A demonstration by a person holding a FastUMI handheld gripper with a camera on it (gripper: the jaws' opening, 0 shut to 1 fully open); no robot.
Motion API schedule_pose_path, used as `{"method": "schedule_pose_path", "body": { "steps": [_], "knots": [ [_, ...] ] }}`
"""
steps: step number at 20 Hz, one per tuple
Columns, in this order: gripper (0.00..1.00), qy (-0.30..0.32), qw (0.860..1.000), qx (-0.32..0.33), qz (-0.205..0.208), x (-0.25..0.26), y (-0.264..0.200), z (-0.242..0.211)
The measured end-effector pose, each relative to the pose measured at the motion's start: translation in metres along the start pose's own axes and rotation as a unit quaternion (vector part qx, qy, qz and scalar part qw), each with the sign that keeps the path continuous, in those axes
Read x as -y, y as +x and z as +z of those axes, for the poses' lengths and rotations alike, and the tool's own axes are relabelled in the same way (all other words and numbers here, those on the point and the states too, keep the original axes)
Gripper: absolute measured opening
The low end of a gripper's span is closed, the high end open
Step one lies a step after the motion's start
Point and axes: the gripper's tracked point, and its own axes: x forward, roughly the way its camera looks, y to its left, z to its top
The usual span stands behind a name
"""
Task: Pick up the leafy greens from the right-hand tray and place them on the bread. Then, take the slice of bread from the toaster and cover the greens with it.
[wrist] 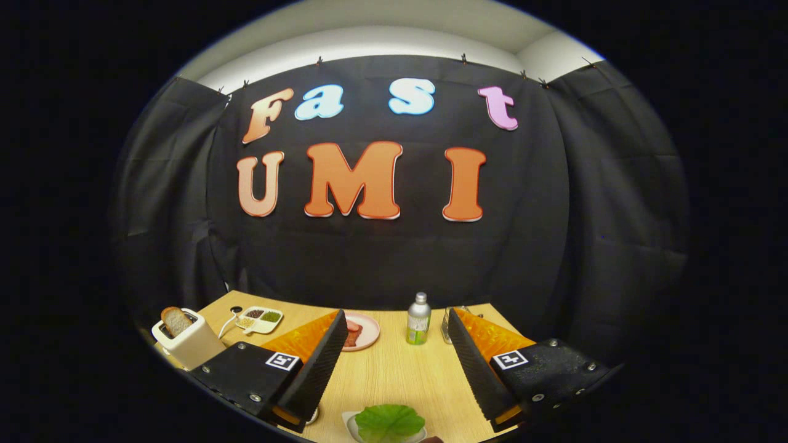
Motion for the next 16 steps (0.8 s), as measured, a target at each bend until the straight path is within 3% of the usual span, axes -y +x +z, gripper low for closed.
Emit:
{"method": "schedule_pose_path", "body": {
  "steps": [9,12,16],
  "knots": [
    [0.99,0.024,0.987,-0.160,0.002,-0.003,0.008,-0.110],
    [0.97,0.027,0.976,-0.218,0.008,-0.009,0.008,-0.150],
    [0.97,0.015,0.950,-0.310,0.012,-0.012,-0.002,-0.209]
  ]
}}
